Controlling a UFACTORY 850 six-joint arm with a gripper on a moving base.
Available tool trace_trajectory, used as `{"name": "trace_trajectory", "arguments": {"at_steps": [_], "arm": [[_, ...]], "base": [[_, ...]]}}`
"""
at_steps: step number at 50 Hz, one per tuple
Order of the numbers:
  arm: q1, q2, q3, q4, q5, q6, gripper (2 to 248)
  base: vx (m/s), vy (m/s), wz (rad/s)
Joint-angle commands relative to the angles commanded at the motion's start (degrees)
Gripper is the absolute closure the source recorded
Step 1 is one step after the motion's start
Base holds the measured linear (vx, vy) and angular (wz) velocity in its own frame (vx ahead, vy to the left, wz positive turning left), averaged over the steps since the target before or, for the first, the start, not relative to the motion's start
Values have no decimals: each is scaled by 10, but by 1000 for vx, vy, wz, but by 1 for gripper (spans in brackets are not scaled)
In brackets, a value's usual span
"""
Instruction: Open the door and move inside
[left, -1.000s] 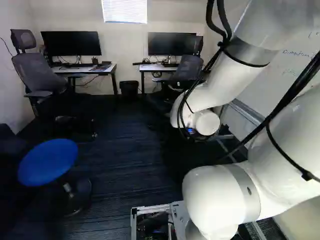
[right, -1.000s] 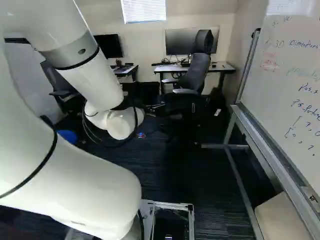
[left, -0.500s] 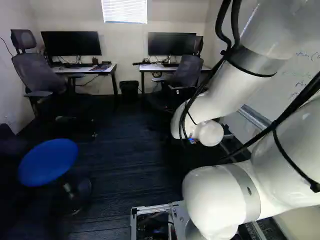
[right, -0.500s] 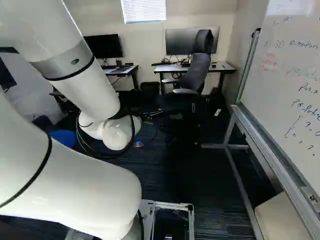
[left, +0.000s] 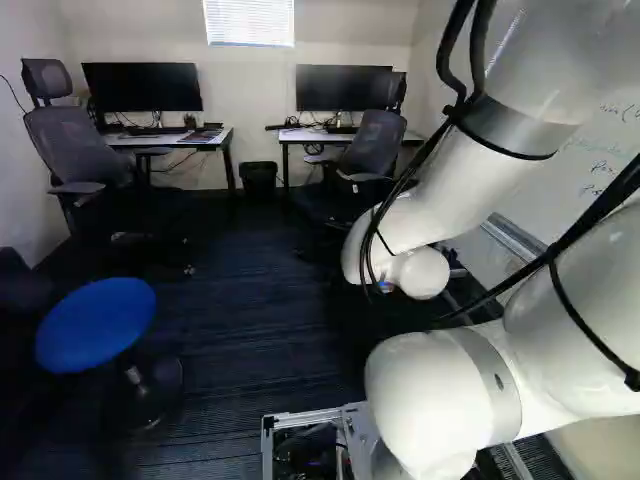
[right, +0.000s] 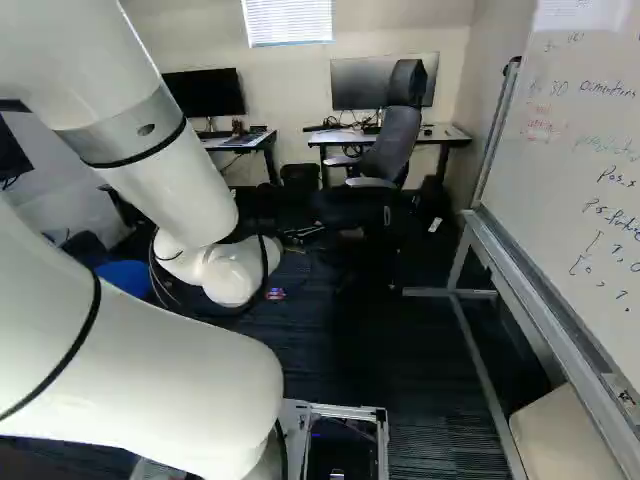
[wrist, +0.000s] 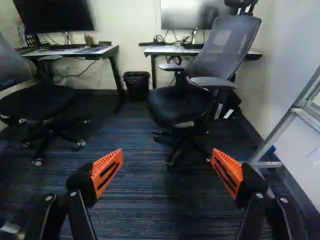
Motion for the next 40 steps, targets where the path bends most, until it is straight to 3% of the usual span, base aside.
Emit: {"name": "trace_trajectory", "arguments": {"at_steps": [40], "arm": [[0, 0, 0, 0, 0, 0, 3]], "base": [[0, 0, 0]]}}
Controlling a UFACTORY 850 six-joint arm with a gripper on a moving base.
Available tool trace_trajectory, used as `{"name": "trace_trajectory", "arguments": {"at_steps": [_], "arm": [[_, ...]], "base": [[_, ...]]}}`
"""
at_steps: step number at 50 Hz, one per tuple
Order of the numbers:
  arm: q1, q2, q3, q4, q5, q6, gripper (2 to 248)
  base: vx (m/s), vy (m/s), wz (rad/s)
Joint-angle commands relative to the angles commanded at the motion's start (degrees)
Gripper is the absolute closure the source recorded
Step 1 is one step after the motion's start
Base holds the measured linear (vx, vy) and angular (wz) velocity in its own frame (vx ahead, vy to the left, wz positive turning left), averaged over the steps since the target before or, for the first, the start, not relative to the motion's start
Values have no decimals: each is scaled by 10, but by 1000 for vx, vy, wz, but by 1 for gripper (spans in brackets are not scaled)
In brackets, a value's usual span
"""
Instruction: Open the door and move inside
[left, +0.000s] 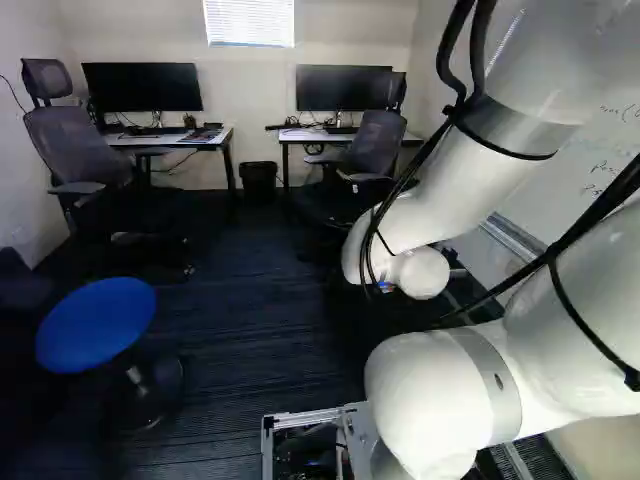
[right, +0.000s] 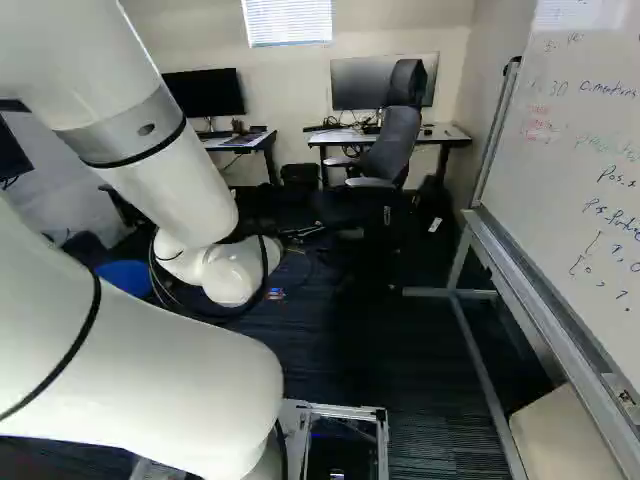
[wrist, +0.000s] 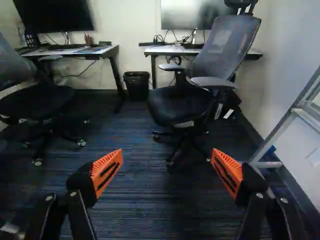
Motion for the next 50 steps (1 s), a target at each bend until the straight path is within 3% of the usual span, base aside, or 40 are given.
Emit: {"name": "trace_trajectory", "arguments": {"at_steps": [50], "arm": [[0, 0, 0, 0, 0, 0, 3]], "base": [[0, 0, 0]]}}
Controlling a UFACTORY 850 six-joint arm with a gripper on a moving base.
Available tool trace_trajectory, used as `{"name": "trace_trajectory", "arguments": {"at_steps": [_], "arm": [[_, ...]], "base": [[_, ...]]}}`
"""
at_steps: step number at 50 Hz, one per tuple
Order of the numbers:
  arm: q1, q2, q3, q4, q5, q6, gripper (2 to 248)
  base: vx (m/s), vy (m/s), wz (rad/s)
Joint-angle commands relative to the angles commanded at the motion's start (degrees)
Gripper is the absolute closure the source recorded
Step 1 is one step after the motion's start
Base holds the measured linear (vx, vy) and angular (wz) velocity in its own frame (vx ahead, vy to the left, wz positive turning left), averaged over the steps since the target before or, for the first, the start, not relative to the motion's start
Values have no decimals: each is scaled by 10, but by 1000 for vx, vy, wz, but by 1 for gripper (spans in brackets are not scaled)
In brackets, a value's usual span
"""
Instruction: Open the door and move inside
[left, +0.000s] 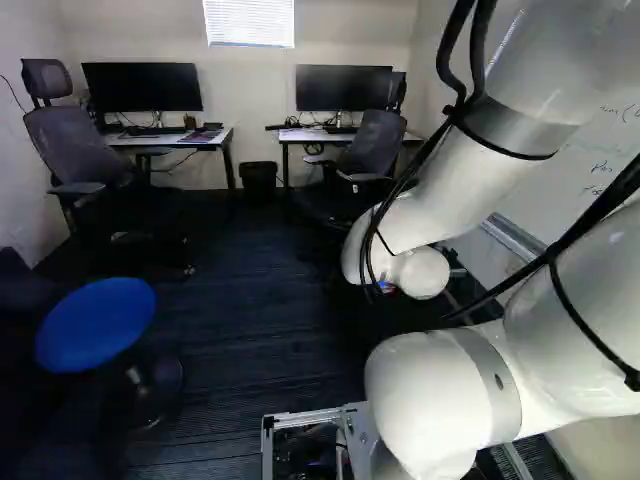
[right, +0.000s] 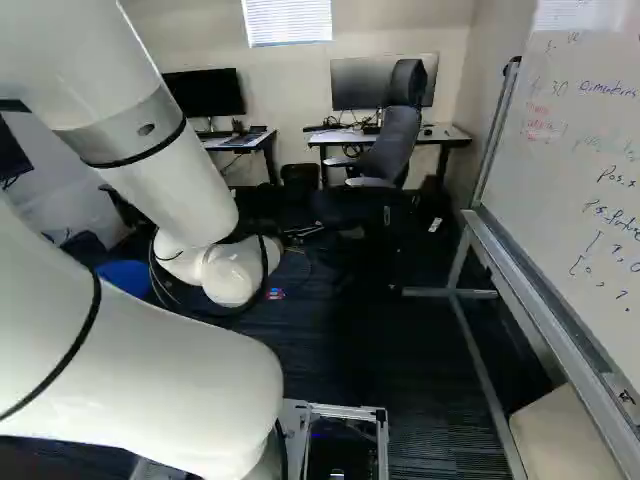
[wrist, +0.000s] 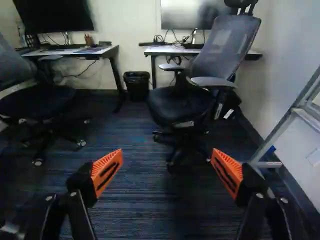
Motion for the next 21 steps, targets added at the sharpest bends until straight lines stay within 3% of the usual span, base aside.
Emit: {"name": "trace_trajectory", "arguments": {"at_steps": [21], "arm": [[0, 0, 0, 0, 0, 0, 3]], "base": [[0, 0, 0]]}}
